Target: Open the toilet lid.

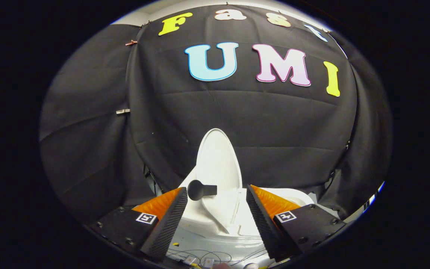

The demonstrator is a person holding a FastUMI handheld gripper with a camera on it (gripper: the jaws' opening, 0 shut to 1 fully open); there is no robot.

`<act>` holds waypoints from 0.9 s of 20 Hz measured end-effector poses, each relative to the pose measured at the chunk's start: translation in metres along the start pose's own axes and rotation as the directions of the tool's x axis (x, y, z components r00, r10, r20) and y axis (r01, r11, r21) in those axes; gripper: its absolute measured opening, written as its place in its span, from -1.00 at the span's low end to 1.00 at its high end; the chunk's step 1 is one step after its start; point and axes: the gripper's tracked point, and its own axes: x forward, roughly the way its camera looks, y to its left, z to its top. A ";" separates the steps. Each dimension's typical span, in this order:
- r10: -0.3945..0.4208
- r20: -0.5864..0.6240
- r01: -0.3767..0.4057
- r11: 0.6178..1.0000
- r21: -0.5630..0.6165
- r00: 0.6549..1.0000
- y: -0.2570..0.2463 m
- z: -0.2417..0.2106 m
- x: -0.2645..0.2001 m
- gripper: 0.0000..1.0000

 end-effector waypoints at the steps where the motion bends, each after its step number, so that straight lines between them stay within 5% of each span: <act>1: 0.007 0.008 -0.007 1.000 0.008 1.000 -0.012 0.002 -0.003 0.98; 8: -0.037 0.158 0.038 0.999 -0.004 0.987 -0.122 0.023 -0.033 0.97; 18: -0.150 0.228 0.152 0.988 0.007 0.962 -0.262 -0.002 -0.037 0.99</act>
